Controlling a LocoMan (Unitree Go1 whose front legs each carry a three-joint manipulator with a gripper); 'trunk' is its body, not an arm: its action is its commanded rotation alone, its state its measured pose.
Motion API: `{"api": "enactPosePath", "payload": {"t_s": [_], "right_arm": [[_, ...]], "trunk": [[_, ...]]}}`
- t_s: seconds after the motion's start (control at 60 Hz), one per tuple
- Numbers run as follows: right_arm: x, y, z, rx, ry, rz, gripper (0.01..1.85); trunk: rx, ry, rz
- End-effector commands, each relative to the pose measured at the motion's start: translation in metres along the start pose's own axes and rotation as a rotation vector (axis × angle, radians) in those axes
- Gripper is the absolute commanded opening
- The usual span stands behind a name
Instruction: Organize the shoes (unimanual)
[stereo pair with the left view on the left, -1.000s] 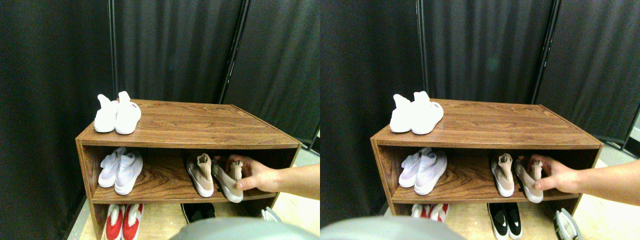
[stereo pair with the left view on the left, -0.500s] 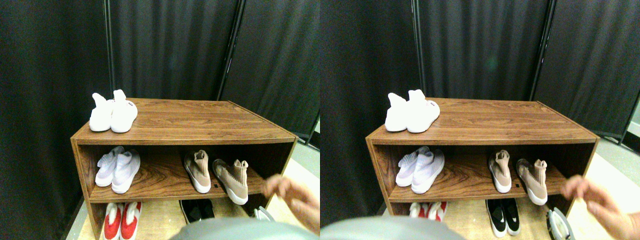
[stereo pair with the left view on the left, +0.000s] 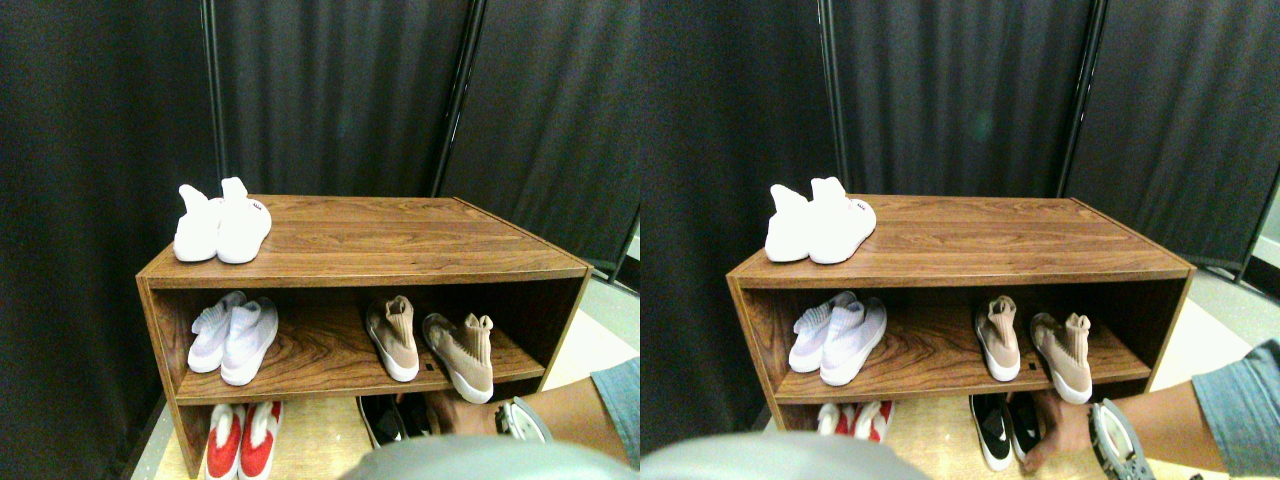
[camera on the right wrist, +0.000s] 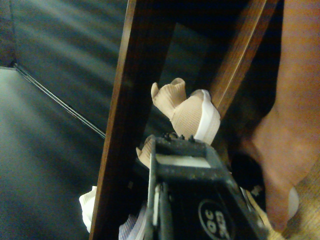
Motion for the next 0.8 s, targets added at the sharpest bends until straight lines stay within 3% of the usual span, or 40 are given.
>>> {"api": "enactPosePath", "payload": {"t_s": [0.017, 0.6, 0.65, 0.683, 0.733, 0.8], "right_arm": [[0.0022, 0.0039, 0.0000, -0.008, -0.013, 0.021, 0.06], [0.0063, 0.0054, 0.0005, 0.060, -0.010, 0.007, 0.06], [0.0055, 0.0041, 0.0019, 0.053, 0.007, 0.008, 0.62], [0.0054, 0.0040, 0.0021, 0.048, 0.009, 0.010, 0.72], [0.0047, 0.0035, 0.0024, 0.021, 0.009, 0.017, 1.28], [0.0058, 0.0036, 0.0026, -0.008, -0.002, 0.017, 1.62]], "trunk": [[-0.007, 0.013, 0.002], [-0.009, 0.016, -0.004], [-0.008, 0.017, -0.004], [-0.007, 0.016, -0.004], [-0.006, 0.016, -0.005], [-0.005, 0.017, -0.005]]}}
